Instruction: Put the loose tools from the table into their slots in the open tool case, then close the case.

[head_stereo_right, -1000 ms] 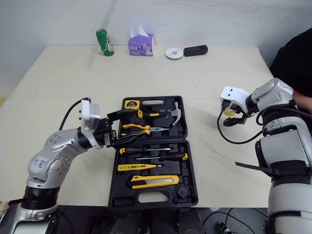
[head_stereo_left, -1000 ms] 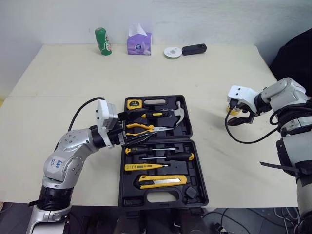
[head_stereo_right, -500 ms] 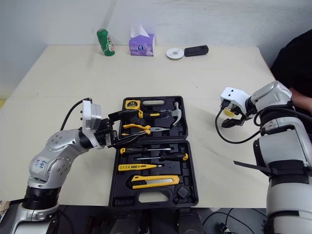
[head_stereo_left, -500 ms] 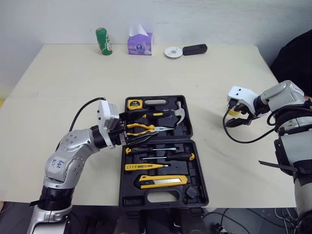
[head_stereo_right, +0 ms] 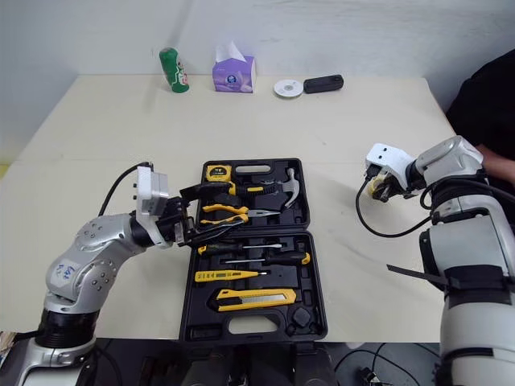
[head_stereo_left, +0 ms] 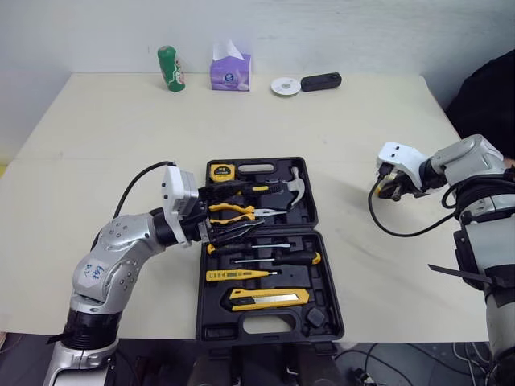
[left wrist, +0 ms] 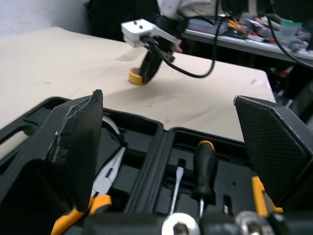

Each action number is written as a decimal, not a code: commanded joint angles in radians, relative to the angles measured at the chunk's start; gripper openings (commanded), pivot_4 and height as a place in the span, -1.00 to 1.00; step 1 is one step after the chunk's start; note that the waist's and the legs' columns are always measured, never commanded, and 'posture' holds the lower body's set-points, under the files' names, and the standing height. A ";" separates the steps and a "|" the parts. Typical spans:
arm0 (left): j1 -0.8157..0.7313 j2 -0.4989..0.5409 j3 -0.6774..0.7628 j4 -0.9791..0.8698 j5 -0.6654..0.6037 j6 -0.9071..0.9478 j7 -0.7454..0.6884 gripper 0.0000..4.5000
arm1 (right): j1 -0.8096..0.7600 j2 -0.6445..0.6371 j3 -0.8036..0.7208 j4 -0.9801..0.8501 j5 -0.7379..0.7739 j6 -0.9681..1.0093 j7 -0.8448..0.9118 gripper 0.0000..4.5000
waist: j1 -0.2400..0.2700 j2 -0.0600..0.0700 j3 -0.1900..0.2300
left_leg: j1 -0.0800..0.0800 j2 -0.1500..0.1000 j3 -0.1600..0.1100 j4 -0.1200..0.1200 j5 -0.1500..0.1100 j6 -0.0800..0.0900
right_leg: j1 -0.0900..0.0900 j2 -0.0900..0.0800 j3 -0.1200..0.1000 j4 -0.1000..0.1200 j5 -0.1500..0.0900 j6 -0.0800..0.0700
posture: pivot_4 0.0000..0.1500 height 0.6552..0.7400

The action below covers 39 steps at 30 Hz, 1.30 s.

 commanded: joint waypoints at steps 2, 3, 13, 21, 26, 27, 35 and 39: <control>0.009 0.035 -0.014 -0.046 -0.038 -0.004 -0.097 1.00 | -0.009 -0.054 -0.012 -0.039 -0.002 -0.062 0.056 -0.96 | 0.000 0.000 0.000 | 0.000 0.000 0.000 0.000 0.000 0.000 | 0.000 0.000 0.000 0.000 0.000 0.000 | 1.00 1.00; 0.005 0.041 -0.015 -0.044 -0.040 -0.010 -0.117 1.00 | -0.011 -0.066 -0.013 -0.050 0.000 -0.078 0.080 -0.96 | 0.000 0.000 0.000 | 0.000 0.000 0.000 0.000 0.000 0.000 | 0.000 0.000 0.000 0.000 0.000 0.000 | 1.00 1.00; -0.029 0.041 -0.010 -0.015 0.014 -0.139 -0.205 1.00 | 0.098 -0.196 -0.082 -0.441 0.121 -0.051 0.336 -0.96 | 0.002 0.002 0.001 | 0.000 0.000 0.000 0.000 0.000 0.000 | 0.000 0.000 0.000 0.000 0.000 0.000 | 1.00 1.00; 0.021 0.096 -0.009 0.019 0.061 -0.242 -0.296 1.00 | 0.529 -0.425 -0.235 -1.362 0.511 0.350 0.421 -0.96 | 0.009 0.006 0.003 | -0.001 0.000 -0.002 0.002 0.000 0.000 | 0.000 -0.001 -0.002 0.000 0.000 0.000 | 1.00 1.00; 0.103 0.126 0.028 -0.021 -0.012 -0.218 -0.332 1.00 | 0.708 -0.454 -0.302 -1.737 0.697 0.484 0.373 -0.96 | 0.003 0.006 0.004 | 0.001 0.000 -0.002 0.002 -0.001 -0.001 | 0.001 -0.001 0.000 -0.002 0.000 0.000 | 1.00 1.00; 0.122 0.139 0.027 -0.025 -0.003 -0.226 -0.345 1.00 | 0.738 -0.452 -0.306 -1.793 0.721 0.497 0.361 -0.96 | 0.003 0.006 0.003 | 0.002 0.001 -0.002 0.002 -0.001 -0.001 | 0.001 -0.001 0.000 -0.003 0.000 -0.001 | 1.00 1.00; 0.264 0.189 0.067 -0.101 -0.025 -0.212 -0.348 1.00 | 0.848 -0.405 -0.228 -2.069 0.818 0.556 0.248 -0.96 | 0.007 0.003 0.003 | 0.002 0.000 -0.002 0.002 -0.002 -0.001 | 0.001 -0.002 0.001 -0.003 -0.001 -0.001 | 1.00 1.00; 0.336 0.202 0.098 -0.136 -0.011 -0.237 -0.334 1.00 | 0.900 -0.403 -0.172 -2.090 0.779 0.507 0.217 -0.96 | 0.008 0.002 0.003 | 0.002 0.000 -0.002 0.001 -0.003 -0.001 | 0.001 -0.002 0.001 -0.004 -0.001 -0.001 | 1.00 1.00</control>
